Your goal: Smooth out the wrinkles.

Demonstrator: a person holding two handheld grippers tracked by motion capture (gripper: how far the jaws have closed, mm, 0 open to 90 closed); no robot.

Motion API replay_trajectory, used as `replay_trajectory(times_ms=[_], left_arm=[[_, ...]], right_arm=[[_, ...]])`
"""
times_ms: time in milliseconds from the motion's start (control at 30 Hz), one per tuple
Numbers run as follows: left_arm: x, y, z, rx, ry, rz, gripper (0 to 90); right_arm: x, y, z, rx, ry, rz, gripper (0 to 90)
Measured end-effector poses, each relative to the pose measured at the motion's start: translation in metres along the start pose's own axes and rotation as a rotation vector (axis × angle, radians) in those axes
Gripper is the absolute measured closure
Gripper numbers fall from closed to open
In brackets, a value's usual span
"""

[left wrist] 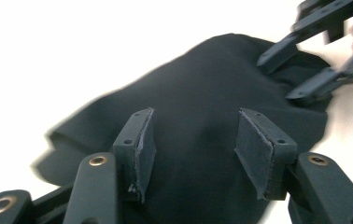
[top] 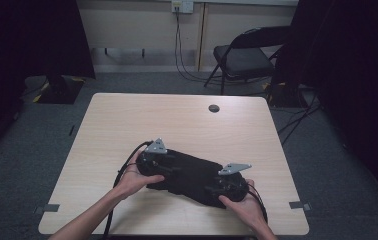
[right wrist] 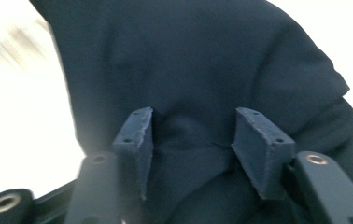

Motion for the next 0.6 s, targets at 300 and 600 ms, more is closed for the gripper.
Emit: replay_trajectory(times_ms=[300, 600], left_arm=[[0.007, -0.01, 0.028, -0.066, -0.011, -0.004, 32.8], [-0.004, -0.016, 0.031, -0.055, -0.03, -0.055, 34.9]], right_arm=[[0.018, -0.009, -0.002, -0.015, 0.021, 0.085, 42.8], [0.027, -0.013, -0.008, 0.03, 0.0, 0.072, 42.0]])
Point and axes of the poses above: each handheld gripper's, and its own axes: y roughly backward along the jaws, z roughly out of its underside, x roughly to its right, the point moved 10 cm from there along -y, roughly forward along the jaws, and after that the axes turned 8 degrees about -z, right-handed, at the moved point
